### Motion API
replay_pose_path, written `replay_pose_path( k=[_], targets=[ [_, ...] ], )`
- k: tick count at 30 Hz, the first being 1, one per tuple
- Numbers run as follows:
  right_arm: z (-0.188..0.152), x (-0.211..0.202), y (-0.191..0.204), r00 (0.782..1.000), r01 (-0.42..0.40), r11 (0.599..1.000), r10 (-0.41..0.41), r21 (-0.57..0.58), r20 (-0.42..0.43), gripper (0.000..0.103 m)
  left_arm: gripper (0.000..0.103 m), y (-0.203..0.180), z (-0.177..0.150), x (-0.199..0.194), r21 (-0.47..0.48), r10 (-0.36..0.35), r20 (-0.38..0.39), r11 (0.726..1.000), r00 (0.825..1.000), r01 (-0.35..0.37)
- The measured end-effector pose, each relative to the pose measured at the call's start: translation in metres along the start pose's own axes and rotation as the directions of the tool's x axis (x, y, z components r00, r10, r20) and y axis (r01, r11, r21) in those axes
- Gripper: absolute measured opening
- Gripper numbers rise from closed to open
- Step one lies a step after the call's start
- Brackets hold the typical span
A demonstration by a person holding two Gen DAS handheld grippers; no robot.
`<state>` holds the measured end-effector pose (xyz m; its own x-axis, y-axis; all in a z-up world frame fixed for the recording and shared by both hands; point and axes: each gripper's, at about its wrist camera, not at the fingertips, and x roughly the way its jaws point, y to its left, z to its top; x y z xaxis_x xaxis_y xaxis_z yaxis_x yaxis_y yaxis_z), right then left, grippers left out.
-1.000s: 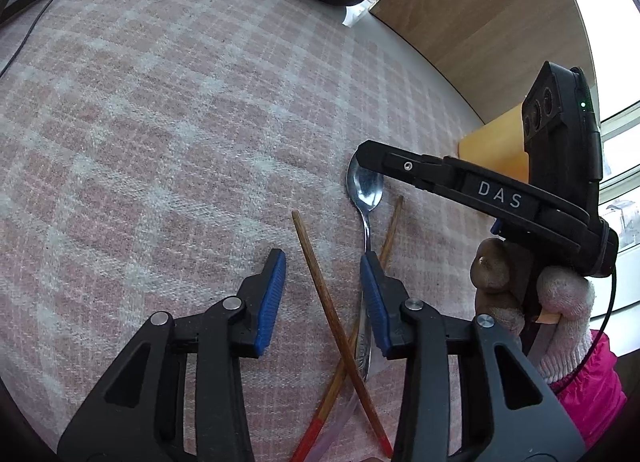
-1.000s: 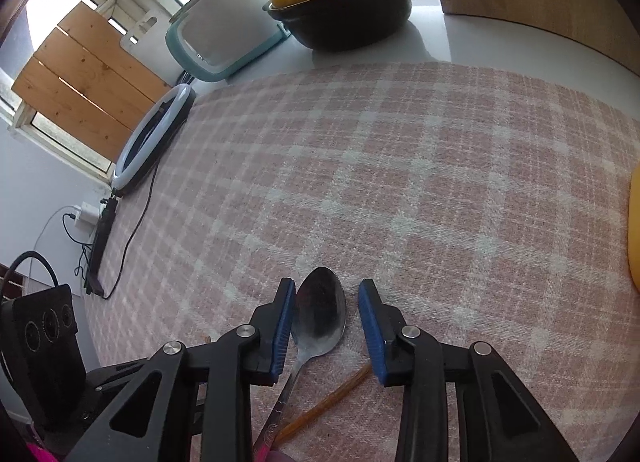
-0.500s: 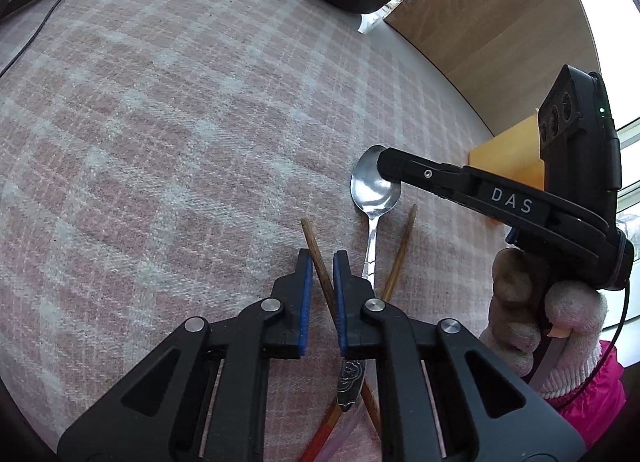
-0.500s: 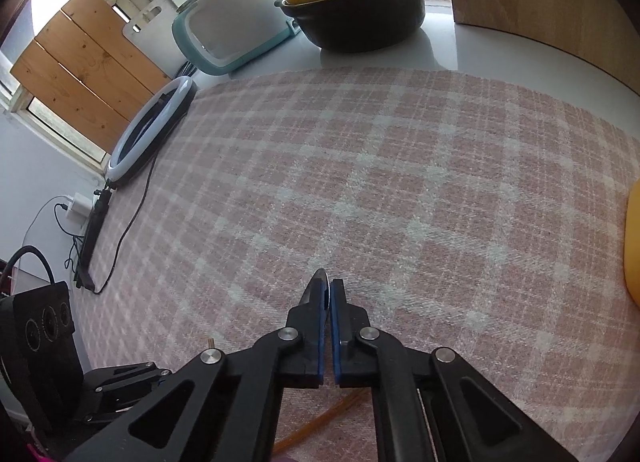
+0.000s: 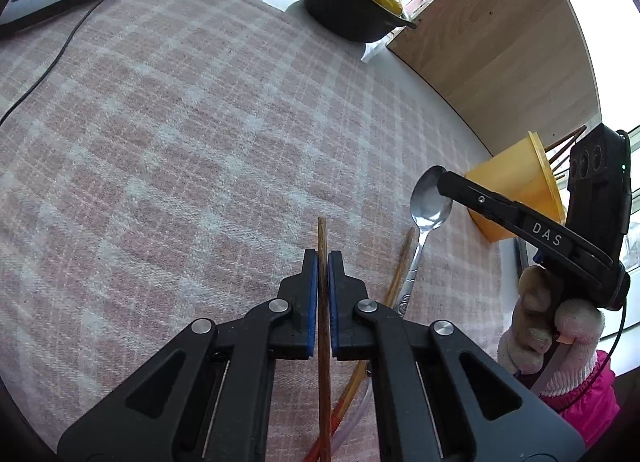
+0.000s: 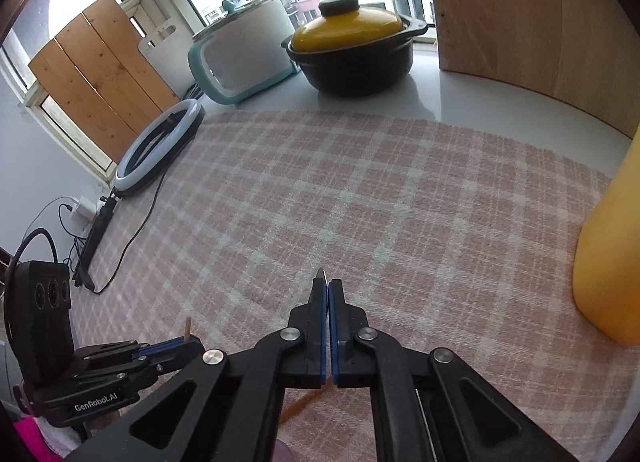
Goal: Organize utensils
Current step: 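Carry the chopstick with the left gripper while the right gripper carries the spoon toward the yellow container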
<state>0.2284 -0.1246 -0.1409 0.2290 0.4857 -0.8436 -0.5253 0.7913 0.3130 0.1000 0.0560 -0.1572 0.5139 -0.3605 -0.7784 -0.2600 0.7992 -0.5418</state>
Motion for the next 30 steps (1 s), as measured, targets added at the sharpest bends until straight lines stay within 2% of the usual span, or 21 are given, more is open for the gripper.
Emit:
replay_pose_path(
  k=[5, 15, 21, 25, 30],
  targets=[
    [-0.003, -0.025, -0.003, 0.998, 0.019, 1.0, -0.018, -0.004, 0.056, 0.0, 0.002, -0.012, 0.012, -0.014, 0.035, -0.004, 0.039, 0.999, 0.999, 0.003],
    [-0.012, -0.083, -0.006, 0.98, 0.025, 0.999, -0.029, 0.022, 0.197, 0.0, 0.002, -0.054, 0.035, -0.053, 0.122, -0.074, 0.143, 0.991, 0.987, 0.057],
    [-0.023, -0.117, -0.009, 0.956, 0.092, 0.995, -0.096, 0.028, 0.278, 0.0, 0.002, -0.078, 0.04, -0.067, 0.19, -0.105, 0.17, 0.979, 0.98, 0.072],
    [-0.035, -0.141, -0.016, 0.93, 0.157, 0.987, -0.164, 0.046, 0.329, 0.0, 0.002, -0.089, 0.04, -0.069, 0.21, -0.122, 0.174, 0.974, 0.977, 0.084],
    [-0.047, -0.172, -0.03, 0.902, 0.197, 0.976, -0.219, 0.095, 0.371, 0.0, 0.002, -0.106, 0.041, -0.069, 0.238, -0.158, 0.167, 0.964, 0.973, 0.116]
  ],
)
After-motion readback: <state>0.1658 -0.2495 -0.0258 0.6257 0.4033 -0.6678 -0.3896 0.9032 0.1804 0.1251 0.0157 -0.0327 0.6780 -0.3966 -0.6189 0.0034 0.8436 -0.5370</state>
